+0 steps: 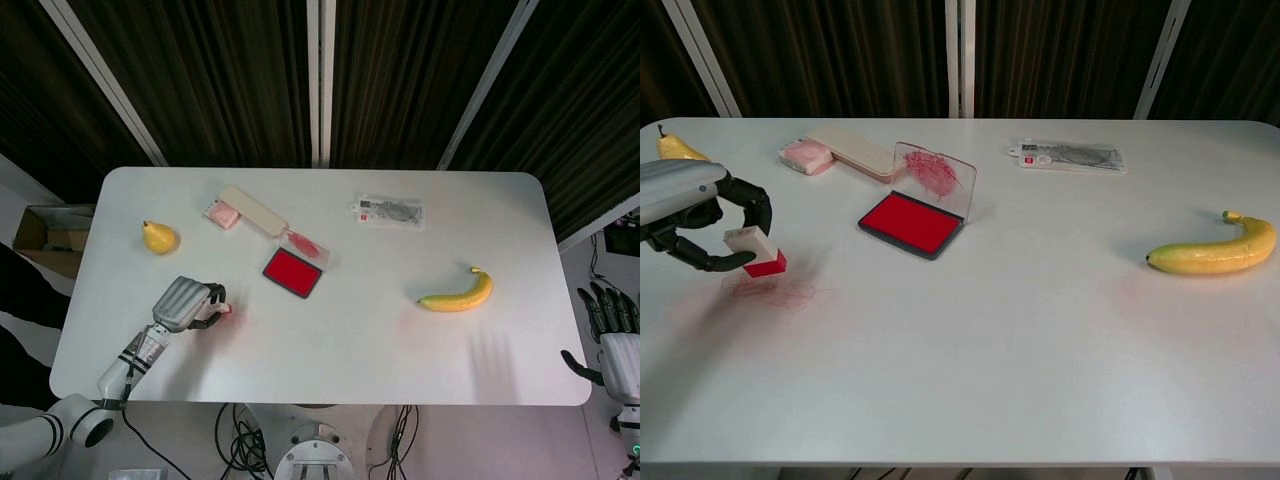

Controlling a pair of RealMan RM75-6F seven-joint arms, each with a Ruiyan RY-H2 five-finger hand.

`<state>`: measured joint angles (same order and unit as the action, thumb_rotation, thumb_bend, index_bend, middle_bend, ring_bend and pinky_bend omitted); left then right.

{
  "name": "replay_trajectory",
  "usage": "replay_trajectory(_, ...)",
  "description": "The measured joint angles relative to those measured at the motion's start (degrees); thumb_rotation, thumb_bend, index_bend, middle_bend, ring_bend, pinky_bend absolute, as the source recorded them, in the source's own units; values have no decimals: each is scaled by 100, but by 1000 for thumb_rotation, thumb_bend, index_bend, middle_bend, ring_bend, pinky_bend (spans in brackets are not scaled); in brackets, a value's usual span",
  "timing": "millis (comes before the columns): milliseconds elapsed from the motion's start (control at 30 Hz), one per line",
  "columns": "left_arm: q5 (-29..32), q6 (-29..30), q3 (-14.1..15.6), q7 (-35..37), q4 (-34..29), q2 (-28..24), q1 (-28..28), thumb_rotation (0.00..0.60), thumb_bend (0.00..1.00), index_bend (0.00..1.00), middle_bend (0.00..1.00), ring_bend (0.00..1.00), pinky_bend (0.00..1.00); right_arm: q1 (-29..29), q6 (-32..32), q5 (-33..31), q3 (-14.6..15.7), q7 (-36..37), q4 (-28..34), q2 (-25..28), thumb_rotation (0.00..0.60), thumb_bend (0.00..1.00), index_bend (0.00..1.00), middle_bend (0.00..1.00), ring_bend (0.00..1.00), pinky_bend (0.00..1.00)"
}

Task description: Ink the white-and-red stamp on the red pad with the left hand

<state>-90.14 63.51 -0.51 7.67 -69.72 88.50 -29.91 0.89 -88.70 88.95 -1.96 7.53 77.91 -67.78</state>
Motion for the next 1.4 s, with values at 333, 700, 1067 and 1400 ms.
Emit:
replay_trajectory(333, 85, -501, -535, 533, 34, 233, -848, 600, 453, 627, 654, 1000, 1000, 3, -5, 17, 3, -32, 38, 0, 600, 89, 0, 0, 0, 0)
replay_trajectory(700, 442, -1272, -1011, 271, 930, 1196, -1807, 600, 462, 625, 654, 1000, 1000, -50, -49, -58, -25, 0, 71, 99, 600, 89, 0, 0, 0, 0)
replay_trajectory(1067, 935, -1932, -1123, -340, 1747, 1767, -2301, 600, 485, 626, 654, 1000, 1000, -56, -42, -54, -30, 100, 56, 159, 600, 90, 0, 0, 0, 0)
replay_trajectory(1400, 1175, -2167, -1009, -493, 2054, 1974, -2379, 600, 489, 628, 655, 1000, 1000, -25, 23, -31, -11, 55, 59, 121, 600, 90, 0, 0, 0, 0)
